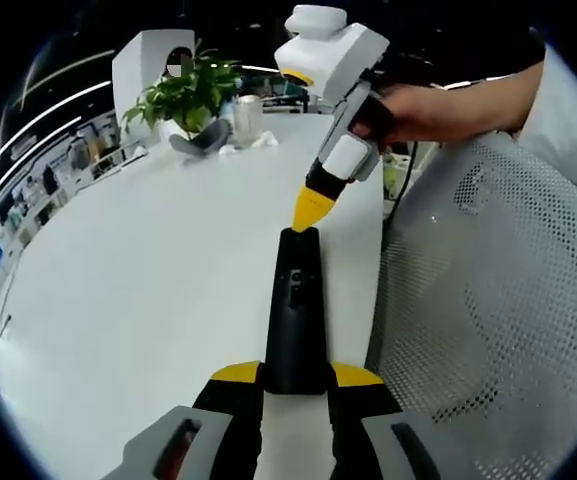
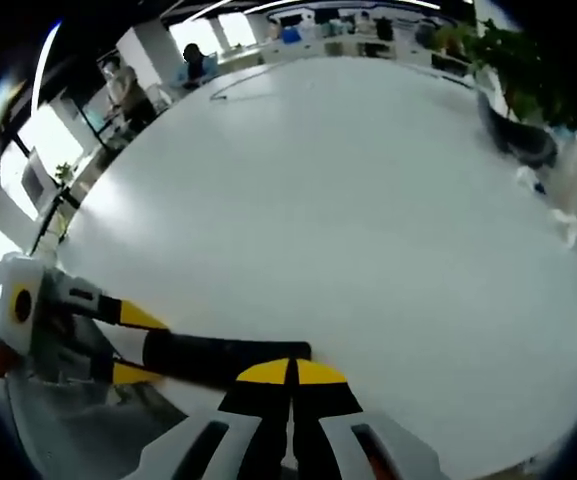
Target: Press the specified remote control buttons in sequence, fully releasing each button before pressing the next.
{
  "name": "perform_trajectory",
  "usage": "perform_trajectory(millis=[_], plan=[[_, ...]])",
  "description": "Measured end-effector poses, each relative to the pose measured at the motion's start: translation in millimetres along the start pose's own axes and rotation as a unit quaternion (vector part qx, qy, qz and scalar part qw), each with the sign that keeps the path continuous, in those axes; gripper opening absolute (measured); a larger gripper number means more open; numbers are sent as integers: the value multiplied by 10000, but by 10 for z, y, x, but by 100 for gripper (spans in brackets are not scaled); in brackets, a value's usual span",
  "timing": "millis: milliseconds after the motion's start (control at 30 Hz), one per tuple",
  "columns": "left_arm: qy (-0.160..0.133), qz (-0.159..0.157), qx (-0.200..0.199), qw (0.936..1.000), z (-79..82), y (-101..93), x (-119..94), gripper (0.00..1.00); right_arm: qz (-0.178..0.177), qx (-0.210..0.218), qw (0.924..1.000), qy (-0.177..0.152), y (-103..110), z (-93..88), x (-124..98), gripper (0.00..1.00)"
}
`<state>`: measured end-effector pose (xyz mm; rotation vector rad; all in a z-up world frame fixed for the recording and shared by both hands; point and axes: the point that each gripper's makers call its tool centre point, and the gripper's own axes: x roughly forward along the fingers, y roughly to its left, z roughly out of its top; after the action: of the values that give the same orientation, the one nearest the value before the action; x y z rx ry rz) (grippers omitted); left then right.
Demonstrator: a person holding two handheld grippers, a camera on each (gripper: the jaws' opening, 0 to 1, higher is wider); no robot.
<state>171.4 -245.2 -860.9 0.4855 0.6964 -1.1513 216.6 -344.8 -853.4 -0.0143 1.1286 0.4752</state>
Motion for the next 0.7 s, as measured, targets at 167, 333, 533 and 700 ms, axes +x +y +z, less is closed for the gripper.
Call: perform_trajectory(millis=[167,333,533,700], plan=[[-9,10,-26,10000,1,0,-3,24,60,74,10000,9,-16,11,-6,0],[-8,2,-13,10000,-2,0,-5,24,58,140,9999,-71,-14,11,-8,0],[-29,0,-25,10000,0,1,-10,24,103,351,9993,-8,-24,21,-12,0],[-49,1,-38,10000,2,2,-10,24,188,518,9985,23,-22,18,-15,0]])
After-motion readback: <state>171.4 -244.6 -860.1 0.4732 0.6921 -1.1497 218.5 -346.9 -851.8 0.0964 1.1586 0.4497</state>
